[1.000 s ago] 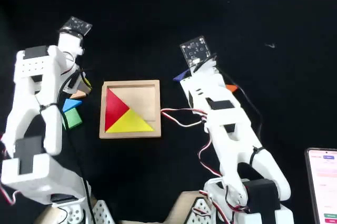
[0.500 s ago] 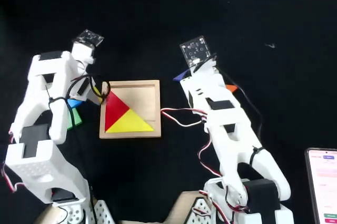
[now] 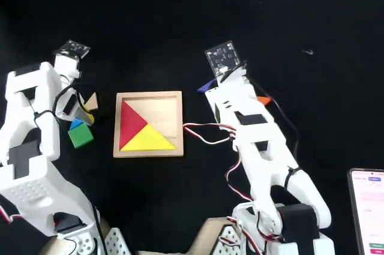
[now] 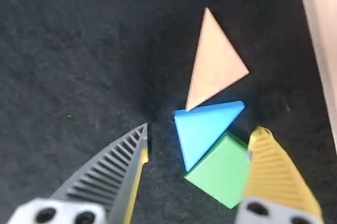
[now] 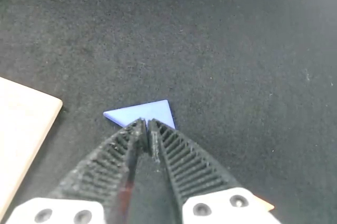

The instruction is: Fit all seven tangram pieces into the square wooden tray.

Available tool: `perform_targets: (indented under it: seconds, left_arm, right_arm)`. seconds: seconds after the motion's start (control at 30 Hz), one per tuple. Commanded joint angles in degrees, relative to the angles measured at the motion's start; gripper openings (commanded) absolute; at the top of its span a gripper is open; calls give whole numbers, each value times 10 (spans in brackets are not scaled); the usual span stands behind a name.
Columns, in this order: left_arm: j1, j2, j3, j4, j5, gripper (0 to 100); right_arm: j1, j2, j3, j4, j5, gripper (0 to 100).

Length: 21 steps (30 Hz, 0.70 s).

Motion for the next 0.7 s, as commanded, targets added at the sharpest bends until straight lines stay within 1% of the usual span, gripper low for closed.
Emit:
perform_targets:
  seconds: [0.0, 0.13, 0.2, 0.23, 0.33, 0.37, 0.6, 0.67]
  left_arm:
    - [0, 14, 0, -38, -4, 299]
    - [3, 43, 17, -83, -9, 299]
    - [4, 42, 9, -91, -10, 299]
    - [5, 43, 4, -87, -23, 299]
    - [9, 45, 9, -85, -106, 299]
    - [12, 45, 16, -85, -124, 299]
    - [26, 41, 25, -84, -177, 295]
    - [27, 41, 22, -65, -189, 254]
  right_arm:
    - [-6, -18, -5, -12, -1, 12]
    - [-6, -18, -5, -12, -1, 12]
    - [-6, -18, -5, -12, -1, 12]
    - [-6, -18, -5, -12, -1, 12]
    - [-6, -18, -5, -12, -1, 12]
    - [-6, -18, -5, -12, -1, 12]
    - [-6, -18, -5, -12, -1, 12]
    - [-6, -18, -5, -12, -1, 12]
